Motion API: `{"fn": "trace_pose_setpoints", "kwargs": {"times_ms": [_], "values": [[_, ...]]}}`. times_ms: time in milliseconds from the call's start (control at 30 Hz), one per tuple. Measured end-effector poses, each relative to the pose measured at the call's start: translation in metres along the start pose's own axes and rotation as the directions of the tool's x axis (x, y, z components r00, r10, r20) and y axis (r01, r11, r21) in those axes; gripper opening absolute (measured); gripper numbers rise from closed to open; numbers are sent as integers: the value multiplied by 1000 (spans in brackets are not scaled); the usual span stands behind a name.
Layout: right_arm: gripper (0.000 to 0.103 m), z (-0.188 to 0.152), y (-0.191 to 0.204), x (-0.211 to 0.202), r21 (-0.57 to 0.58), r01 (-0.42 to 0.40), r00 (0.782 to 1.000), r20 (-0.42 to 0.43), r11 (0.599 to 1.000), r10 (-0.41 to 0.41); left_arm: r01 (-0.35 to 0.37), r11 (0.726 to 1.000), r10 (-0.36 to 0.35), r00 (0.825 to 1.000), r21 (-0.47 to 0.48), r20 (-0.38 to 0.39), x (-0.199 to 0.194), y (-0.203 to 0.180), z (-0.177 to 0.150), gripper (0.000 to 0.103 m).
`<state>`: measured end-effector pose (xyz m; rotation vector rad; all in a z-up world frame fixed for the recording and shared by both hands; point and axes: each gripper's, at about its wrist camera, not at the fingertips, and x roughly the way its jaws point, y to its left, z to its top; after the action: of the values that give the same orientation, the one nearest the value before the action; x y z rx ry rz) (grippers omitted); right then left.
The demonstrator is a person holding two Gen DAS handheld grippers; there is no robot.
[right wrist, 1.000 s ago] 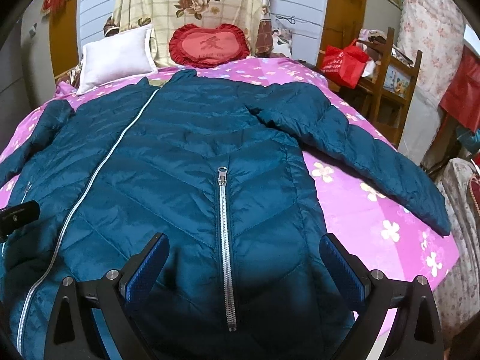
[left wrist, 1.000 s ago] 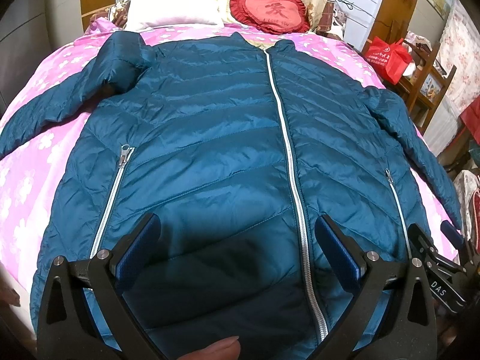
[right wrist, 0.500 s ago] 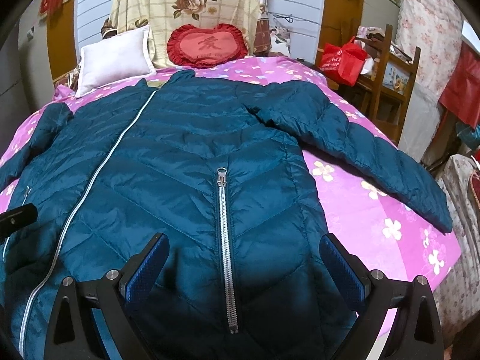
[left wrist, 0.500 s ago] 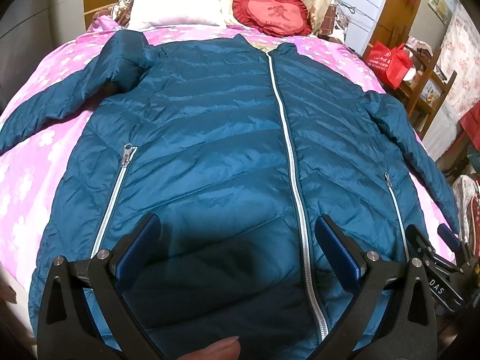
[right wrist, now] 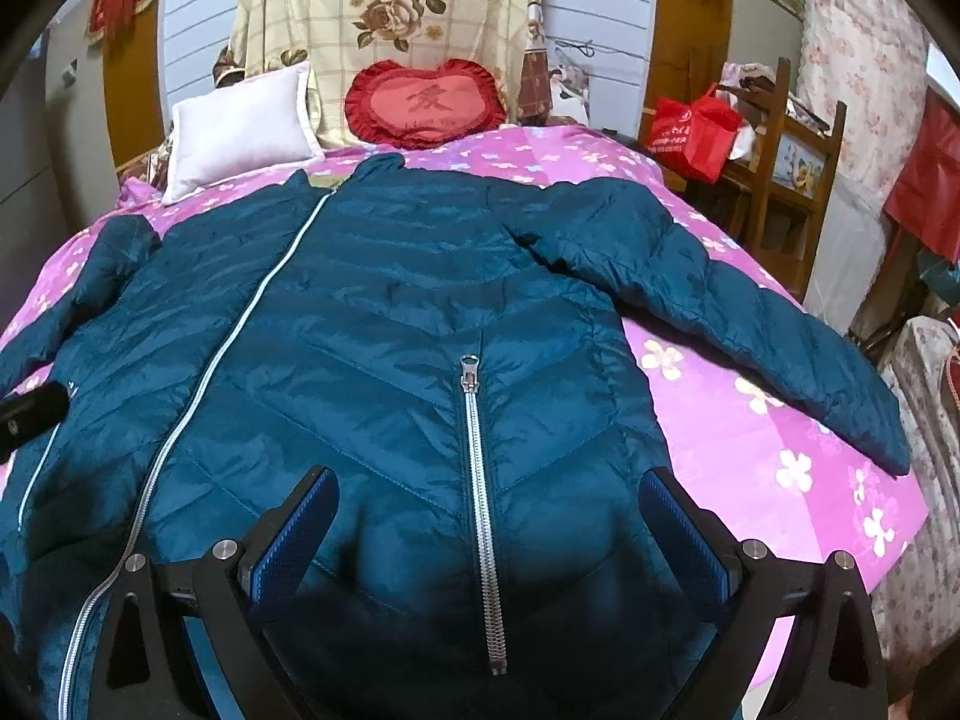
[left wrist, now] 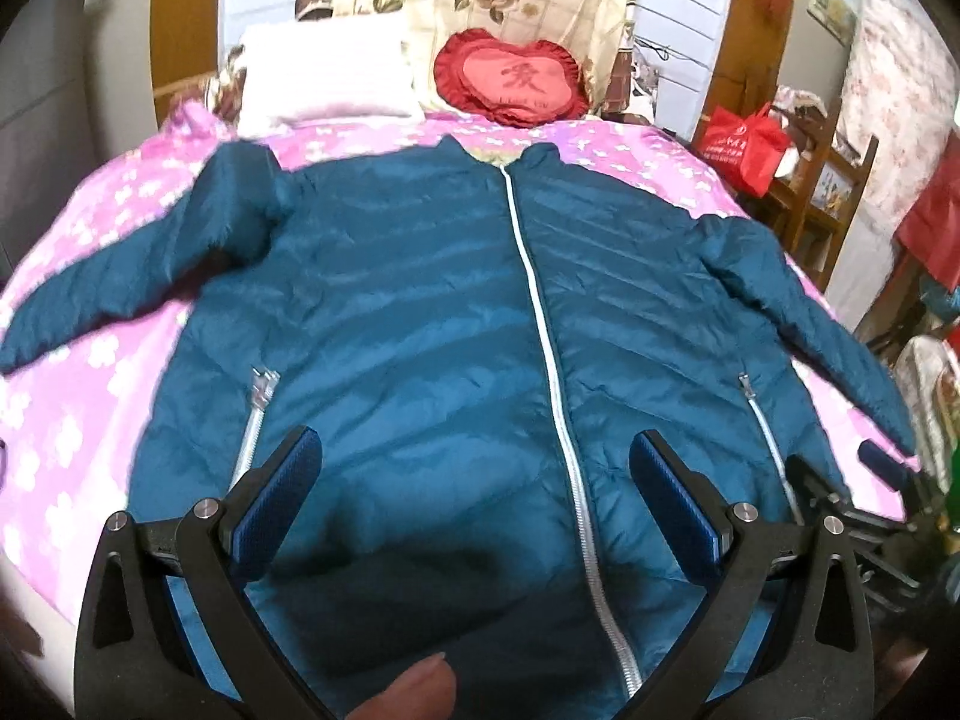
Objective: Fold large clothes
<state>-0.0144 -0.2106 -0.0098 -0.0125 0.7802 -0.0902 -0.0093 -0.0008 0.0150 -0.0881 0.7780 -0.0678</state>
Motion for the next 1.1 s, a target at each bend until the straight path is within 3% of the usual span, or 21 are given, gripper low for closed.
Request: {"fn": "trace_pose_setpoints", "kwargs": {"times_ms": [267,467,667,833,1100], "values": [[99,3,-1,-24,0,-74,988,137,997,73,-143,984,145,989,102,-16,10,0,0,103],[99,5,3,-15,14,-128,983,131,992,126,-136,987,139,990,91,-22,17,11,4,103],[99,6,15,-9,-15,-126,985,121,992,126,-123,990,125,992,74,-19,24,25,16,103],[99,6,21,-2,-21,-111,988,102,994,113,-162,983,165,986,86,-22,38,39,31,103],[99,11,29,12,-11,-94,992,78,996,94,-185,981,192,973,65,-131,96,76,48,103]]}}
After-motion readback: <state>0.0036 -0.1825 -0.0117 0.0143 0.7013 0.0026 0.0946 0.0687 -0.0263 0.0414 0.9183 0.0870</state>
